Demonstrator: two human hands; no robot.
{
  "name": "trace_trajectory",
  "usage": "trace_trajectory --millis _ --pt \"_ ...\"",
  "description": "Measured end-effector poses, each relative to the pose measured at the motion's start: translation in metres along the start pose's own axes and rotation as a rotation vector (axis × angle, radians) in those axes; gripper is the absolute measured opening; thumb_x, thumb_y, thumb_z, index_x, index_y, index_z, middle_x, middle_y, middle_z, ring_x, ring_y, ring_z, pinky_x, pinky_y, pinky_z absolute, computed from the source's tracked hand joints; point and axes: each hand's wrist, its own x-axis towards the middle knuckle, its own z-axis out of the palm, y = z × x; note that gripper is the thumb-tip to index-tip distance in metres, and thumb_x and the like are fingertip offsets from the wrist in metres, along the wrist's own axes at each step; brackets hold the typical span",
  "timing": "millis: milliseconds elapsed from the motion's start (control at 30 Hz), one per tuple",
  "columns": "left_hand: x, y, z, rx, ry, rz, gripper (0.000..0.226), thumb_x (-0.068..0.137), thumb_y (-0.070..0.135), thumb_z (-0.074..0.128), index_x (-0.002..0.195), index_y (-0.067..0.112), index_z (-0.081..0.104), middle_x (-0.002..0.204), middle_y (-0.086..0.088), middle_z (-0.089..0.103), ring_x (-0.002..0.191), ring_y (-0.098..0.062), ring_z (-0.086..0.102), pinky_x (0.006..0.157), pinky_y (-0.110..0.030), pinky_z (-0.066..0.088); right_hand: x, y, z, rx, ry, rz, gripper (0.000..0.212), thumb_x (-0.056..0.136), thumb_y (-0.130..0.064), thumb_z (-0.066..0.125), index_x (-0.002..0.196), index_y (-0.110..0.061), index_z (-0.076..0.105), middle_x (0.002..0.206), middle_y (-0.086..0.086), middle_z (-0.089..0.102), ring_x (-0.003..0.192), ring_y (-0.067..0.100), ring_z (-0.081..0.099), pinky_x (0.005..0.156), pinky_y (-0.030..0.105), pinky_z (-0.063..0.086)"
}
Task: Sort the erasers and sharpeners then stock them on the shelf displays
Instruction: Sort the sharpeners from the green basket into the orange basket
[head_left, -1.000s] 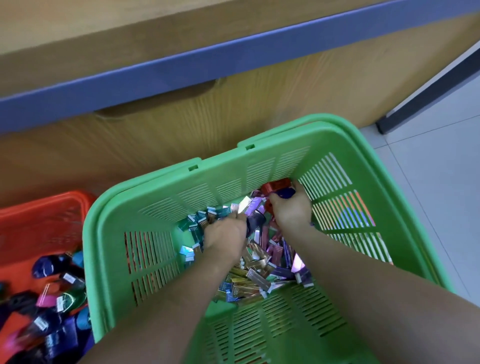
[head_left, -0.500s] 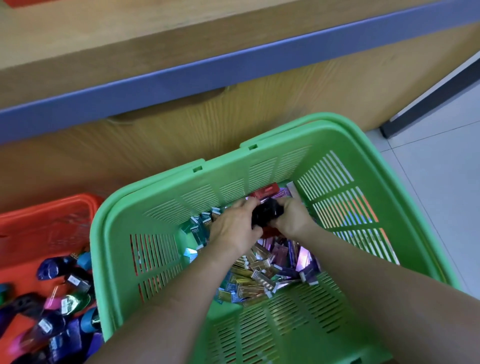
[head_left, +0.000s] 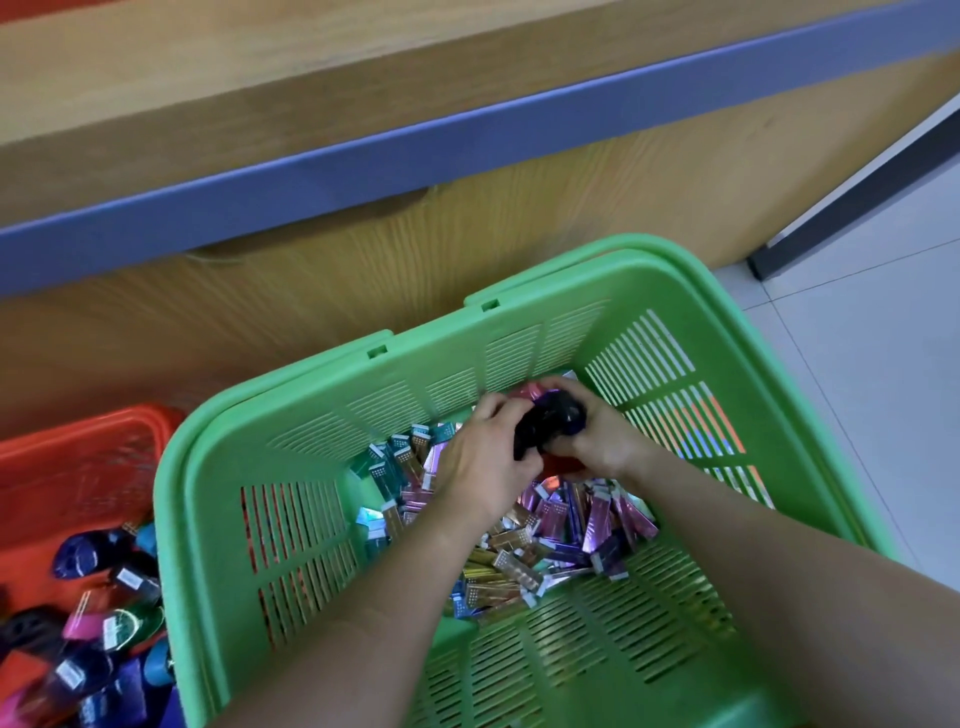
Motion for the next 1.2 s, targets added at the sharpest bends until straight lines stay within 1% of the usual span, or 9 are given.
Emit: trace_trajectory --millis 100,267,433,533,667,767,900,1067,1200 --pt "-0.009 -0.01 -0.001 -0.021 0.058 -0.099 0.052 0.084 0.032 0.066 0.133 0.027 0.05 0.119 0.004 0.042 0.094 -0.022 0.058 0.076 -0.036 0.054 0.007 0.002 0.002 -0.159 -0.049 -0.018 0.046 0.082 0.006 0.067 0.119 -0.019 0.058 0.098 0.001 0.065 0.09 0.024 0.065 0.06 0.015 0.053" --pt "-0.011 -0.013 -0.006 0.194 -0.054 -0.048 0.049 0.08 0.037 0.068 0.127 0.031 0.054 0.129 0.005 0.033 0.095 -0.02 0.058 0.08 -0.035 0.054 0.004 0.002 -0.001 -0.249 -0.008 0.001 0.033 0.079 0.004 0.071 0.105 -0.016 0.071 0.095 0.008 0.073 0.088 0.025 0.069 0.088 0.038 0.056" --pt "-0.001 -0.006 -0.015 0.293 -0.085 0.003 0.049 0.081 0.036 0.067 0.127 0.03 0.052 0.116 0.001 0.043 0.086 -0.021 0.058 0.074 -0.036 0.056 -0.004 -0.009 -0.014 -0.294 0.037 0.089 0.026 0.084 -0.001 0.066 0.101 -0.021 0.071 0.091 0.011 0.069 0.076 0.031 0.068 0.063 0.039 0.059" --pt "0.003 -0.005 -0.013 0.37 -0.165 0.005 0.053 0.08 0.035 0.07 0.129 0.034 0.049 0.142 -0.004 0.033 0.096 -0.026 0.061 0.079 -0.038 0.056 -0.011 -0.014 -0.018 -0.246 0.006 0.166 0.024 0.088 -0.001 0.064 0.084 -0.024 0.064 0.084 0.008 0.063 0.064 0.026 0.063 0.046 0.032 0.056" --pt "0.007 -0.006 -0.005 0.407 -0.325 0.011 0.051 0.078 0.038 0.071 0.125 0.039 0.051 0.158 -0.001 0.015 0.11 -0.032 0.06 0.084 -0.037 0.052 -0.026 -0.009 -0.016 -0.165 -0.089 0.274 0.015 0.085 -0.011 0.073 0.09 -0.024 0.065 0.091 0.006 0.065 0.073 0.024 0.067 0.055 0.037 0.06" --pt "-0.002 -0.013 0.003 0.43 -0.312 0.045 0.049 0.078 0.04 0.07 0.124 0.034 0.053 0.144 -0.001 0.032 0.102 -0.031 0.06 0.082 -0.037 0.052 -0.028 -0.001 -0.009 -0.062 -0.027 0.296 0.031 0.078 -0.033 0.08 0.102 -0.018 0.068 0.096 0.004 0.068 0.079 0.022 0.067 0.057 0.032 0.058" --pt "-0.014 -0.016 0.008 0.388 -0.308 -0.035 0.051 0.076 0.042 0.073 0.123 0.032 0.056 0.129 -0.002 0.044 0.096 -0.027 0.061 0.08 -0.036 0.054 -0.018 -0.003 0.008 -0.345 0.025 0.184 0.031 0.071 -0.041 0.083 0.089 -0.018 0.073 0.092 0.004 0.073 0.084 0.021 0.069 0.077 0.031 0.055" --pt "-0.033 0.001 -0.017 0.329 -0.22 -0.099 0.047 0.075 0.039 0.072 0.119 0.032 0.058 0.117 -0.001 0.046 0.089 -0.027 0.062 0.073 -0.032 0.051 -0.03 -0.027 0.005 -0.358 -0.013 0.187 0.014 0.077 -0.023 0.078 0.087 -0.018 0.068 0.086 0.009 0.066 0.061 0.023 0.063 0.042 0.028 0.053" --pt "-0.06 0.034 -0.082 0.321 -0.061 -0.103 0.042 0.073 0.047 0.069 0.112 0.034 0.058 0.11 -0.001 0.046 0.086 -0.03 0.063 0.068 -0.031 0.046 -0.065 -0.087 -0.012 -0.191 -0.117 0.128 0.02 0.078 -0.027 0.078 0.094 -0.02 0.067 0.089 0.009 0.068 0.067 0.024 0.065 0.05 0.032 0.055"
